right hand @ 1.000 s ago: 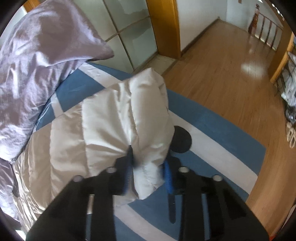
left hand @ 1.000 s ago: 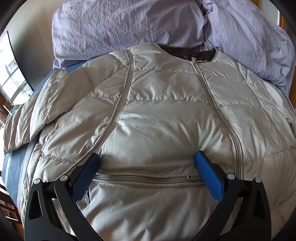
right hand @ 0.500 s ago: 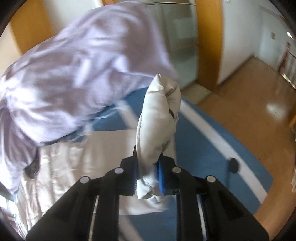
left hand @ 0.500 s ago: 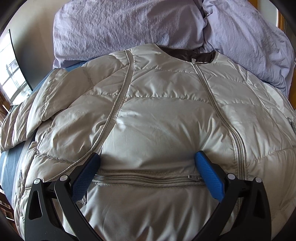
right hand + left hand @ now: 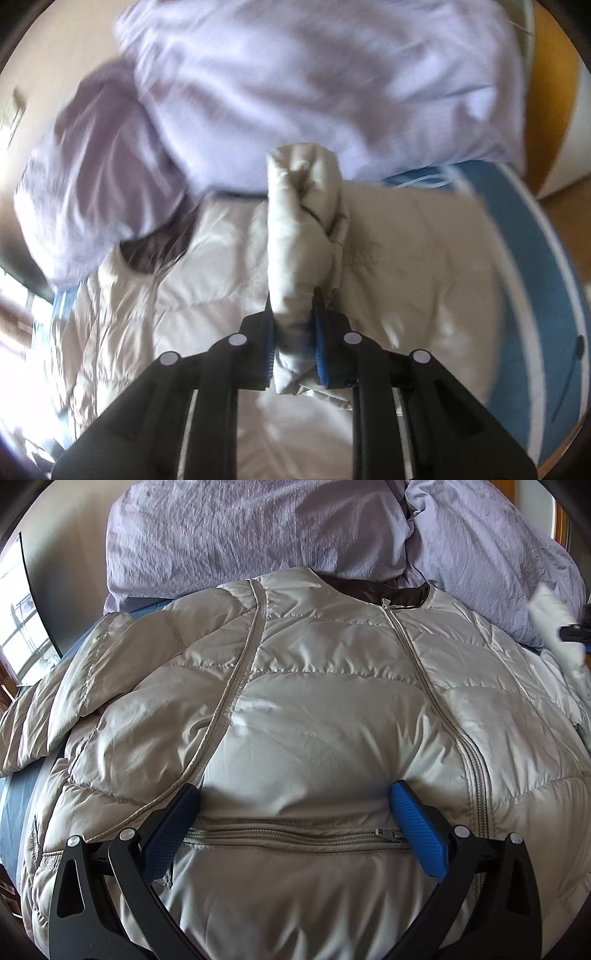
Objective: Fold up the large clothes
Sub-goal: 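Lay the sleeve across the jacket front and open the right gripper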
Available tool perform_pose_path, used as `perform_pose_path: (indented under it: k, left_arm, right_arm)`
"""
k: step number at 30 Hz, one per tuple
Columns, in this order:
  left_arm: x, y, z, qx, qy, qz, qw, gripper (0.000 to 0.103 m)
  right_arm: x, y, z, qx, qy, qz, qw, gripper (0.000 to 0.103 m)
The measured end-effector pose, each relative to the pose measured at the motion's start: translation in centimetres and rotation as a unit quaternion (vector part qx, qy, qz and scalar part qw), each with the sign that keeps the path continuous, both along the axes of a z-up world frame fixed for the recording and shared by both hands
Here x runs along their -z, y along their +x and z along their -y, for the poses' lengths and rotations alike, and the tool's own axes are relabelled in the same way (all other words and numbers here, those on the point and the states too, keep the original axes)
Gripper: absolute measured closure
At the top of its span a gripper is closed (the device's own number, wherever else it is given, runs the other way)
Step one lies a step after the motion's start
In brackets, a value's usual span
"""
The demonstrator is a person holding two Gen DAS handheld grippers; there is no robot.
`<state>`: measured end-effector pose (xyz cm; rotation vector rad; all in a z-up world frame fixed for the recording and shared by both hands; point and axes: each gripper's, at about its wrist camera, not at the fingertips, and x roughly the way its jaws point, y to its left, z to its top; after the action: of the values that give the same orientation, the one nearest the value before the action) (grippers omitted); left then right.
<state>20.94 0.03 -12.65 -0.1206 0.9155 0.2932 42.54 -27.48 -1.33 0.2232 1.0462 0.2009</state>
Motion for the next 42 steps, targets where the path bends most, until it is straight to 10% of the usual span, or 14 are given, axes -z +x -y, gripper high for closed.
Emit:
perform_pose_path:
  k: [21, 29, 34, 42]
  left_arm:
    - [0.0, 0.0, 0.0, 0.000, 0.000, 0.000, 1.0000, 0.001]
    - [0.0, 0.0, 0.0, 0.000, 0.000, 0.001, 1.0000, 0.001]
    - [0.1, 0.0, 0.0, 0.000, -0.001, 0.001, 1.0000, 0.001]
    - [0.0, -0.1, -0.1, 0.000, -0.003, 0.002, 1.0000, 0.001]
  right_arm:
    - [0.9, -2.9, -18.2, -0.176, 0.049, -0.057, 0.982, 0.084]
    - [2.9, -3.5, -18.7, -0.206, 0.056, -0.086, 0.973, 0.055]
    - [-0.4, -3.3, -17.0, -0.192, 0.072, -0.021, 0.978, 0.052]
    - [2.2, -2.3, -15.7, -0.142, -0.015, -0.021, 0.990, 0.041]
